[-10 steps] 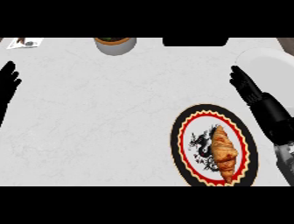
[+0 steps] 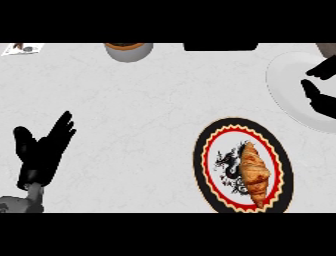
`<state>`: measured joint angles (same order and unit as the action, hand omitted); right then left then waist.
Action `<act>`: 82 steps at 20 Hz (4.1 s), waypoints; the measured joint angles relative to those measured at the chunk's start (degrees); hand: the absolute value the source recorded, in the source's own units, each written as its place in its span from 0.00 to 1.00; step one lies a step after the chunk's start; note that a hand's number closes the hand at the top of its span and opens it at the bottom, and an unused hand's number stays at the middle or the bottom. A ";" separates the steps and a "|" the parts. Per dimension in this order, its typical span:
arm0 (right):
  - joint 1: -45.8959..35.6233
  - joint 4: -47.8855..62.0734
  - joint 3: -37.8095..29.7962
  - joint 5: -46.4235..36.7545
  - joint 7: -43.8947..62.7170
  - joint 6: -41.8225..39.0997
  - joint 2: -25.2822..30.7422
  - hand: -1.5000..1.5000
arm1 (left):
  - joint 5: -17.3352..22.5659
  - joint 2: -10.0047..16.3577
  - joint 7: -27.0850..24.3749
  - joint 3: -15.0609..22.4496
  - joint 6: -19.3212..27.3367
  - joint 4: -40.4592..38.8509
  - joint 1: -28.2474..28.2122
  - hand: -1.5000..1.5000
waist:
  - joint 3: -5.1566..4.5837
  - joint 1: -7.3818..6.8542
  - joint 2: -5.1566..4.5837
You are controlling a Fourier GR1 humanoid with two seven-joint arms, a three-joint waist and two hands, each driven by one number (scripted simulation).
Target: Pick the croissant from the plate and place it in the plate
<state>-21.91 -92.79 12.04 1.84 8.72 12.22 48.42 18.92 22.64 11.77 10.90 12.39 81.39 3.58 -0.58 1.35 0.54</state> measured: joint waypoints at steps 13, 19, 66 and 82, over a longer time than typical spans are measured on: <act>17.25 -18.77 -4.80 -10.00 4.77 3.47 4.52 0.00 | -1.99 -5.97 -3.93 1.59 -0.09 1.84 -3.04 0.50 | 0.78 -0.51 0.02; 17.52 -24.37 0.47 -12.26 17.34 -8.07 12.68 0.00 | -2.33 -6.60 -3.49 1.79 -0.34 1.63 -2.52 0.50 | 0.70 -1.08 -0.16; 11.71 -7.32 23.33 -48.91 42.26 -28.49 -19.86 0.00 | -7.72 -11.61 -0.98 -1.07 -4.48 3.74 -4.49 0.50 | 0.99 -1.48 -0.16; 13.42 -4.96 23.38 -55.30 29.62 -27.94 -20.21 1.00 | -8.70 -12.48 -0.82 -3.10 -6.14 3.47 -4.60 0.50 | 0.51 -1.20 0.40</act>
<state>-8.49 -97.75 35.42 -53.45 38.33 -15.71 28.20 10.22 10.15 10.95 7.80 6.24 84.86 -1.02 -0.08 0.15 0.94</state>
